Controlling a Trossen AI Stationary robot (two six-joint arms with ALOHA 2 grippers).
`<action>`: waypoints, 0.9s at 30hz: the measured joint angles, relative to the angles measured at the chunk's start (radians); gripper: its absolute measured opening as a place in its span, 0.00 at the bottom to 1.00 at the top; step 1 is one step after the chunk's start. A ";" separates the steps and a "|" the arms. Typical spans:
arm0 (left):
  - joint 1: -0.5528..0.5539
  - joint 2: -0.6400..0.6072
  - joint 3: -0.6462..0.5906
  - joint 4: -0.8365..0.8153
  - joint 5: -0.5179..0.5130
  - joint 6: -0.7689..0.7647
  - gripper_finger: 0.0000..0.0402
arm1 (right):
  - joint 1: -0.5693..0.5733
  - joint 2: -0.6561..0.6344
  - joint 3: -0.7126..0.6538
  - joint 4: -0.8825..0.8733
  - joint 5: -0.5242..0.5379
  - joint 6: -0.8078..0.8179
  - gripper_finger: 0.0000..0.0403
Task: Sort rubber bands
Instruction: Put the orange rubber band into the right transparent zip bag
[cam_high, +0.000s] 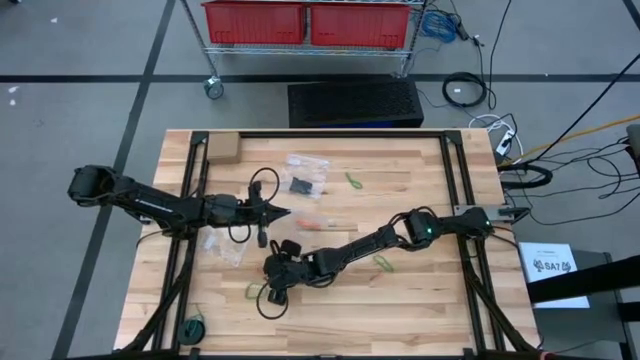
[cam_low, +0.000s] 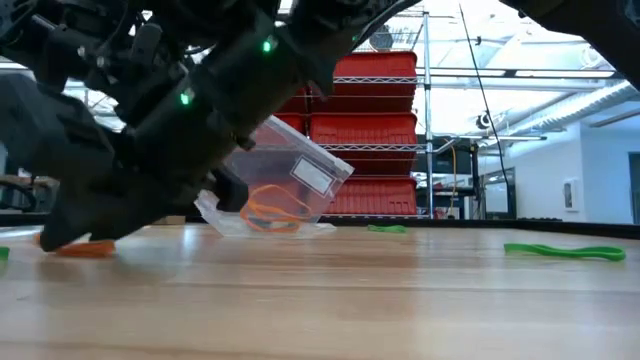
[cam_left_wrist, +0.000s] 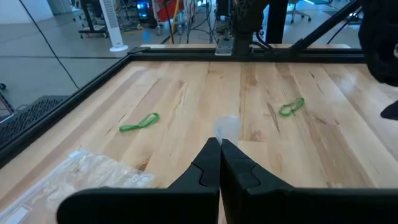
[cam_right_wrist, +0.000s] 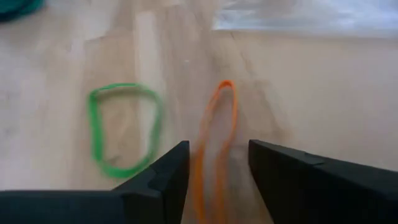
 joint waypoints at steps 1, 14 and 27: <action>0.000 0.000 0.000 -0.001 0.000 0.000 0.00 | 0.002 0.003 0.001 0.008 -0.009 0.007 0.38; 0.000 0.000 0.000 -0.004 0.003 -0.020 0.00 | 0.005 0.005 0.002 -0.025 0.012 -0.002 0.05; 0.000 0.000 0.000 -0.002 0.004 -0.030 0.00 | 0.005 -0.089 -0.001 -0.259 -0.079 -0.085 0.00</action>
